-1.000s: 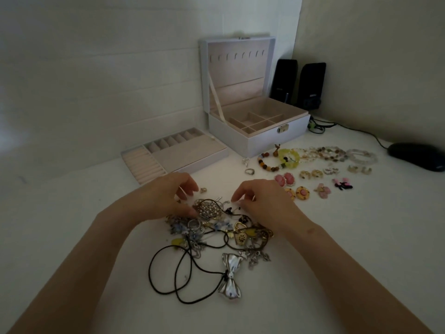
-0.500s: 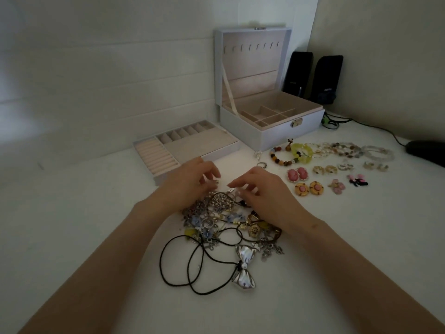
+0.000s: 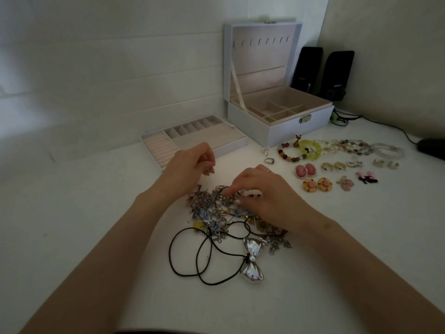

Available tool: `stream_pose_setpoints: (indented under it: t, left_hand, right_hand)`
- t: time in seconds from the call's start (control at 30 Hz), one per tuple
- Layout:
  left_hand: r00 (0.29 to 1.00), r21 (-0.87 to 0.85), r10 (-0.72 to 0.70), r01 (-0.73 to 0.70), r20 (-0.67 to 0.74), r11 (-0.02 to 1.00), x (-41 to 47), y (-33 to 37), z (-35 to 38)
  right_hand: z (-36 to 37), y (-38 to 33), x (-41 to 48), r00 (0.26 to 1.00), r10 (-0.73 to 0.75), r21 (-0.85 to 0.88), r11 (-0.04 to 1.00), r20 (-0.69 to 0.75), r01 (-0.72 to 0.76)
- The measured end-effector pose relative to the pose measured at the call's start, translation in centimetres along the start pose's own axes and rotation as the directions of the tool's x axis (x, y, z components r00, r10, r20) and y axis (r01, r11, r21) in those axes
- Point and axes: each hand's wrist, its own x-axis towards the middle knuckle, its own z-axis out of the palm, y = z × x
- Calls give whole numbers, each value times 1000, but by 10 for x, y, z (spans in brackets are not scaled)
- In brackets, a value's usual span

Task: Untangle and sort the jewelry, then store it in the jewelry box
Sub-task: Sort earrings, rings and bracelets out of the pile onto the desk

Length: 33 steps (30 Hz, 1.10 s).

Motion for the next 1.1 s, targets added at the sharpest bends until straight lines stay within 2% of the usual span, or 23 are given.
stream_pose_setpoints:
  t: [0.07,0.13,0.2,0.3,0.43,0.57,0.63,0.73,0.87,1.0,1.1]
  left_hand:
    - [1000,-38,-6,6,-6,999,-2,3,-2]
    - [1000,-10,0,0,22,1000,-3,5,-4]
    - [995,41,-11,7,98,999,-3,5,-5]
    - [981,104,-40,20,190,994,-4,3,-5]
    - [981,196,-24,-15,194,980,-4,2,-6]
    - [972,253,-6,-55,234,966,-4,0,-4]
    - [976,239,10,-63,216,969,-3,1,-5]
    - [985,206,40,-74,168,976,-3,4,-9]
    - [980,251,18,-69,199,965,-3,1,-11]
    - [985,274,0,-48,171,961,-2,-2,-11]
    - [987,270,3,-47,161,962,-2,0,-13]
  right_hand:
    - [1,1,0,999,-34,-55,998,26,36]
    - [-2,2,0,1000,-4,-92,996,16,5]
    - [-6,2,-1,1000,25,-115,993,-7,-26]
    - [-4,-2,-1,1000,-8,-105,994,-27,5]
    - [8,-8,0,996,-83,-182,979,34,88]
    - [9,-6,0,995,-95,-236,968,-37,83]
    - [6,-7,0,992,-108,-190,977,-65,94]
    - [5,-17,-1,995,-103,-35,994,8,103]
    - [14,-21,-1,983,-166,-106,979,82,174]
    - [11,-20,-1,992,-116,-55,991,51,119]
    - [5,-18,0,998,-60,80,995,12,58]
